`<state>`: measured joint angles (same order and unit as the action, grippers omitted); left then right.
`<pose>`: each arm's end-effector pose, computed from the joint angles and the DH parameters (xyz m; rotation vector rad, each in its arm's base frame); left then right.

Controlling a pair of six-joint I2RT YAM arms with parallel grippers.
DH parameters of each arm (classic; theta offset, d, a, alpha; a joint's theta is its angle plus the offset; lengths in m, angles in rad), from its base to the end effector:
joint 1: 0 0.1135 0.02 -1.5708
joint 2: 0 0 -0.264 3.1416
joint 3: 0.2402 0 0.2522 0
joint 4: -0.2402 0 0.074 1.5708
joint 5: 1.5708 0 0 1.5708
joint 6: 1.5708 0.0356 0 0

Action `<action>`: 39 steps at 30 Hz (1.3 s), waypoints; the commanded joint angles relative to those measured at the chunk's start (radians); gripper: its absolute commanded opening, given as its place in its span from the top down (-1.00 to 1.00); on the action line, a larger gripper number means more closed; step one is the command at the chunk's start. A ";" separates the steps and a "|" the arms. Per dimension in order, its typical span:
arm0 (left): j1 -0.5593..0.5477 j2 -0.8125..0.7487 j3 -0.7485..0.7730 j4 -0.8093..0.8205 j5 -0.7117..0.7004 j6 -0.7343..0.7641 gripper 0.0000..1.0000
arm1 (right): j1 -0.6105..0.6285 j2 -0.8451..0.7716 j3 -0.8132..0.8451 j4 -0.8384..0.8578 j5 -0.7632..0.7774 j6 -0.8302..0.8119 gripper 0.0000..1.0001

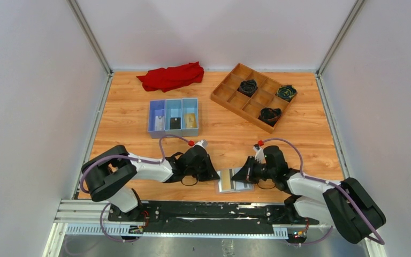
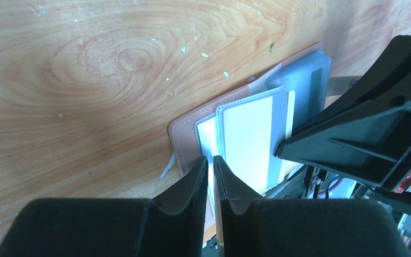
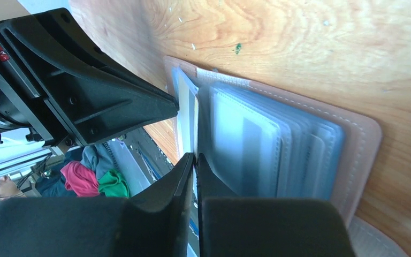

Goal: Take the credit cards out of the card holder
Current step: Remove the credit card from the card holder.

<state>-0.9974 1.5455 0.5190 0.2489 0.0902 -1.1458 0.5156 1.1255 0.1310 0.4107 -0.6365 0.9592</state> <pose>0.1435 -0.2281 0.1221 -0.1465 2.6463 -1.0316 0.1424 0.1050 0.1225 0.1134 2.4410 1.4570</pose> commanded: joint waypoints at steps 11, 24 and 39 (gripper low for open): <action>-0.004 0.102 -0.030 -0.147 -0.041 0.038 0.70 | -0.041 0.010 -0.039 -0.015 -0.025 -0.015 0.68; -0.003 0.080 -0.027 -0.150 -0.046 0.074 0.70 | -0.054 0.066 -0.056 0.048 -0.043 -0.007 1.00; 0.067 0.062 -0.070 -0.149 0.007 0.139 0.71 | -0.184 0.141 -0.007 -0.126 -0.185 -0.219 0.99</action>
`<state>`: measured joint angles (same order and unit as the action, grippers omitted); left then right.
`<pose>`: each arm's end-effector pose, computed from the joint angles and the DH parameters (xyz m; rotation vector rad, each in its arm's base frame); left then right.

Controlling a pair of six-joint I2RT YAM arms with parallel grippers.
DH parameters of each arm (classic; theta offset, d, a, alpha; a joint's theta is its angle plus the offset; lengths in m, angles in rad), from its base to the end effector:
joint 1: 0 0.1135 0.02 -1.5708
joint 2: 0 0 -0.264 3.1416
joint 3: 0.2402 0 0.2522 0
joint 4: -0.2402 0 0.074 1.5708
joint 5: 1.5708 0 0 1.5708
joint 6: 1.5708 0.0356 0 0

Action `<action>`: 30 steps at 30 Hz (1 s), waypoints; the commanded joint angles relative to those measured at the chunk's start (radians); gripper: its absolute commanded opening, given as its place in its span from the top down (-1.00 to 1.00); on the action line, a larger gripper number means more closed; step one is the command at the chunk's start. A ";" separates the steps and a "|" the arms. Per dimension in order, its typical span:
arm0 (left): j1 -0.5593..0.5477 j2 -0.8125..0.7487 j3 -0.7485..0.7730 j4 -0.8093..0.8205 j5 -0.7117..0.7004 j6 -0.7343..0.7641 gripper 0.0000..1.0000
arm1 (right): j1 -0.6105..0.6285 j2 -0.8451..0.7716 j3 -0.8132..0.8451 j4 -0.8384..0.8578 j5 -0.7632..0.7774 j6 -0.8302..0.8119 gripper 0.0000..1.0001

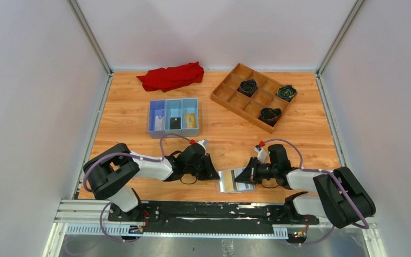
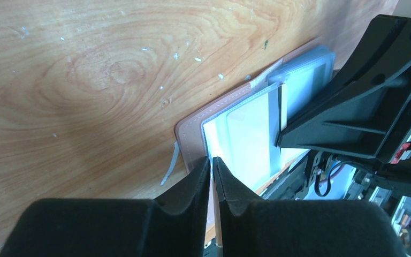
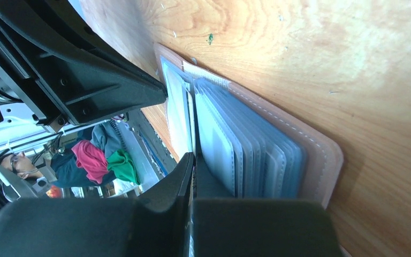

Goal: Take the credit cards out of the card holder
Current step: Remove the credit card from the card holder.

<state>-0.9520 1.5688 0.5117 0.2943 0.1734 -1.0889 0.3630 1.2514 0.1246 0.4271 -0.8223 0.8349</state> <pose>0.1522 -0.2243 0.1183 -0.0830 2.6517 -1.0866 0.1512 0.0853 0.1055 0.0889 2.4833 1.5159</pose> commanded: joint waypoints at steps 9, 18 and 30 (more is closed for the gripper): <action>0.025 0.039 -0.045 -0.195 -0.054 0.107 0.71 | -0.054 -0.007 0.030 -0.231 -0.012 -0.155 0.99; -0.029 -0.094 0.047 -0.194 -0.038 0.177 0.44 | -0.055 0.065 0.038 -0.179 -0.029 -0.150 0.99; -0.066 -0.022 0.148 -0.169 -0.042 0.169 0.45 | -0.054 0.139 0.040 -0.097 -0.054 -0.119 0.99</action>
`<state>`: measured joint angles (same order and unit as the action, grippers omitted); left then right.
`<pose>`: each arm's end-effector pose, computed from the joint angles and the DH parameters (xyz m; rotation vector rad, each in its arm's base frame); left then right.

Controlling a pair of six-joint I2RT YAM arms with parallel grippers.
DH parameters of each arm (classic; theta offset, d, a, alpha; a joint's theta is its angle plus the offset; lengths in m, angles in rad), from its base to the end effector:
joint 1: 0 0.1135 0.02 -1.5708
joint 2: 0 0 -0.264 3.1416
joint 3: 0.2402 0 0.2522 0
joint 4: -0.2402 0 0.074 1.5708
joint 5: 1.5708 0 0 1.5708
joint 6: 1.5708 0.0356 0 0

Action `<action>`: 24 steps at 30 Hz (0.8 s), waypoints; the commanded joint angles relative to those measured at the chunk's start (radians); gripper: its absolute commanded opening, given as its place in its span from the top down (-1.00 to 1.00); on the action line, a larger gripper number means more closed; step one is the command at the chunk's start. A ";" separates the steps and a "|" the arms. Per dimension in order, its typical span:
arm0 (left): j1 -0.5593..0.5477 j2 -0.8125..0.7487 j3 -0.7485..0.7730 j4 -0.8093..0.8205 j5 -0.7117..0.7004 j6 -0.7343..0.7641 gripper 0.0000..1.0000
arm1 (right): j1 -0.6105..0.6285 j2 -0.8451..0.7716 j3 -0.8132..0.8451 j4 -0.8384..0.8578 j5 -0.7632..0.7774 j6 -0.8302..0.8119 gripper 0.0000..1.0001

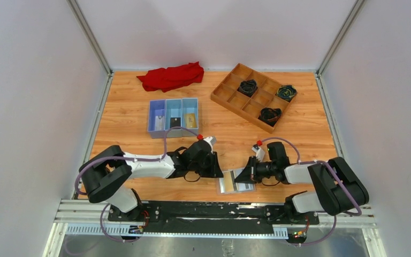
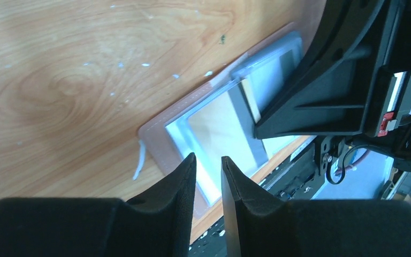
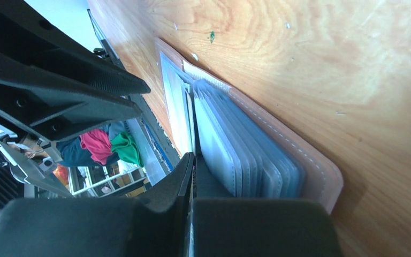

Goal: Take the credit cards out of the card holder
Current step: Remove the credit card from the card holder.

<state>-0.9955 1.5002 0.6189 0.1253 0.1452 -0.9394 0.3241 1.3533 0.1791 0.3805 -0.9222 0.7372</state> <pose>0.1496 -0.2402 0.1511 0.1547 2.5994 -1.0323 0.1616 0.0842 0.1004 0.0149 2.5234 1.5719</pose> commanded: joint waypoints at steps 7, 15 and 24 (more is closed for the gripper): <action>-0.031 0.107 0.062 0.013 -0.041 0.026 0.46 | -0.015 0.047 -0.024 -0.035 0.044 -0.013 0.99; -0.031 0.162 0.045 0.017 -0.043 0.012 0.50 | -0.016 0.010 -0.039 -0.015 0.075 0.031 0.57; -0.029 0.160 0.013 0.017 -0.054 0.001 0.53 | -0.027 -0.046 -0.078 0.042 0.103 0.115 0.50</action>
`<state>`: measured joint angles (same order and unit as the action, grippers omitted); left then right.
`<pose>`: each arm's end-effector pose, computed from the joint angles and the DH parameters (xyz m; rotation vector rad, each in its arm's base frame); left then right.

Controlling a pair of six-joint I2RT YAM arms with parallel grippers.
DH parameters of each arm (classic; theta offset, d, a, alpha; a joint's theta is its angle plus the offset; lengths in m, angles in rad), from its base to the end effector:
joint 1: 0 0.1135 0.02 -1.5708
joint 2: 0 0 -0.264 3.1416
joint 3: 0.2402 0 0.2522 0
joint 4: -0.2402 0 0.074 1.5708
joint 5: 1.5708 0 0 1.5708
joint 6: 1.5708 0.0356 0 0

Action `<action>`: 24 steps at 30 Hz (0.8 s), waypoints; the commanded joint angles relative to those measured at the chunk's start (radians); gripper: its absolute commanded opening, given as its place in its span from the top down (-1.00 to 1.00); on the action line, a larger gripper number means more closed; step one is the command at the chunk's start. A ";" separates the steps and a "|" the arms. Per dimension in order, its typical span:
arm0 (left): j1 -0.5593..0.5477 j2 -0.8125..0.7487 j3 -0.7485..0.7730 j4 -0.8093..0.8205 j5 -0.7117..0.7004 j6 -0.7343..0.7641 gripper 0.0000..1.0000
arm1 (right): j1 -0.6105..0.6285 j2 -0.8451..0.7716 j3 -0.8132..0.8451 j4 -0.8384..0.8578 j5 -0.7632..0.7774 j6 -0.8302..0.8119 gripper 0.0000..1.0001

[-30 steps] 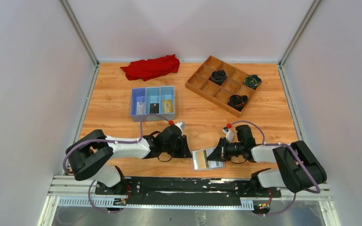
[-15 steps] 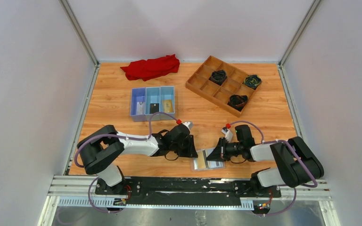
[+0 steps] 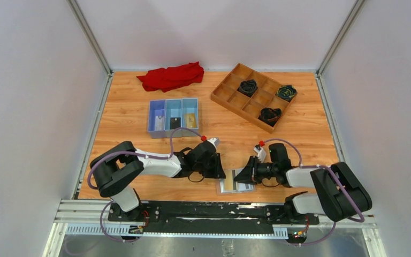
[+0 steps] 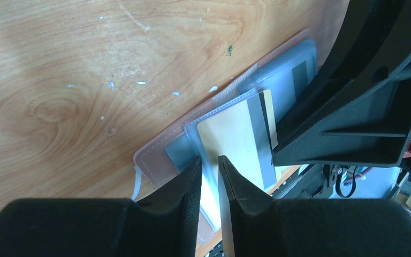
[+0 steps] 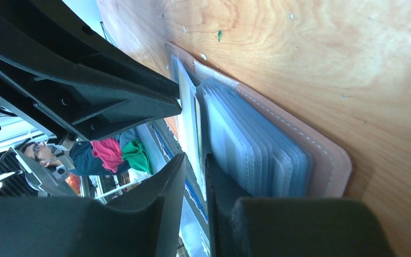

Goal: Take the credit cards out of the card holder
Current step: Remove the credit card from the card holder.

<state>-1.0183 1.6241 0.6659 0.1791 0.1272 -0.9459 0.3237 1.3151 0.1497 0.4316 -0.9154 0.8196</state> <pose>0.1545 -0.2593 0.1344 0.1648 2.6194 -1.0047 0.1579 0.0828 0.1034 0.0806 2.4964 1.5978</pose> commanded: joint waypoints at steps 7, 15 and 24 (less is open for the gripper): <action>-0.007 0.037 -0.041 -0.037 -0.038 0.006 0.54 | -0.028 -0.017 -0.067 0.025 0.113 0.072 0.87; -0.007 0.039 -0.048 -0.037 -0.041 0.006 0.54 | -0.029 -0.011 -0.076 0.013 0.115 0.054 0.99; -0.007 0.048 -0.051 -0.037 -0.035 0.010 0.54 | -0.063 0.052 -0.053 -0.034 0.038 -0.045 0.93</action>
<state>-1.0180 1.6257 0.6540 0.2024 0.1268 -0.9543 0.2958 1.3281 0.1104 0.4889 -0.9089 0.8536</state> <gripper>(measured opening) 0.232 0.009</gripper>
